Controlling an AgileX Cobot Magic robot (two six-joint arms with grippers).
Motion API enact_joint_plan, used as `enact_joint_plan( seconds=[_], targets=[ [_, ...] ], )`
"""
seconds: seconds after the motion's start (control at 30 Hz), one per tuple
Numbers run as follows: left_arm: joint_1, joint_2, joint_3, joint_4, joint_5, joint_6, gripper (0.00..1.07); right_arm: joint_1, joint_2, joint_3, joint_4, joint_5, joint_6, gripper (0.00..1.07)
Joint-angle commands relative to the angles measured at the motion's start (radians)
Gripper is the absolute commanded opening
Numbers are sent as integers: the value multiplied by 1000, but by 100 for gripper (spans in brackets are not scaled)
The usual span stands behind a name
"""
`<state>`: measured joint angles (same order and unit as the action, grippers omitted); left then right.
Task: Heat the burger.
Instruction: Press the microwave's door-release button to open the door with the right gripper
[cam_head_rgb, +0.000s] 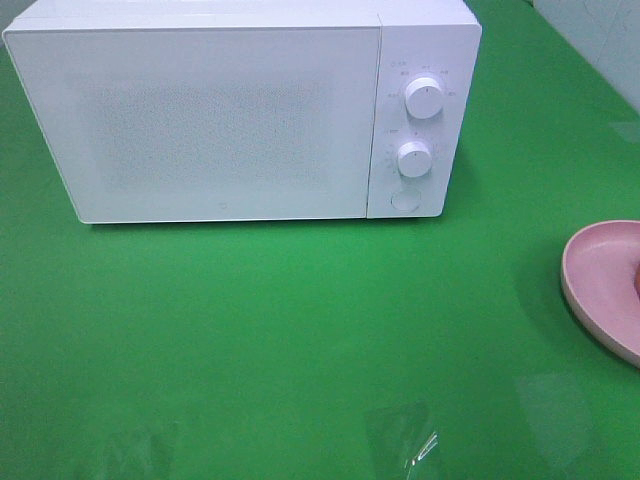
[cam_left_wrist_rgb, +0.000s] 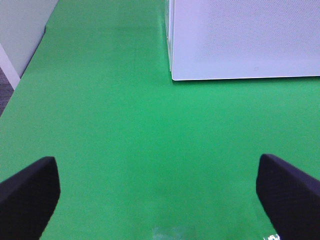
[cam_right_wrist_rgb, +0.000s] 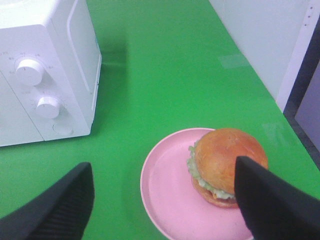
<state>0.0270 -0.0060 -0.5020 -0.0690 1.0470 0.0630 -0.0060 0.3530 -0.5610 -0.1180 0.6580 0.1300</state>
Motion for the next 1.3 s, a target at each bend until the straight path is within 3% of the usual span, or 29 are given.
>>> enact_joint_plan(
  seconds=[0.03,0.47,1.3],
  targets=[
    [-6,-19,2,-6,-8,-5,100,-3,50,-5,-11,-83,-7,76],
    [-6,-19,2,-6,-8,-5,100,-3,328,-5,-57,-389,-7,76],
    [-6,-19,2,-6,-8,-5,100,-3,629,5,-54,-860,-7,76]
  ],
)
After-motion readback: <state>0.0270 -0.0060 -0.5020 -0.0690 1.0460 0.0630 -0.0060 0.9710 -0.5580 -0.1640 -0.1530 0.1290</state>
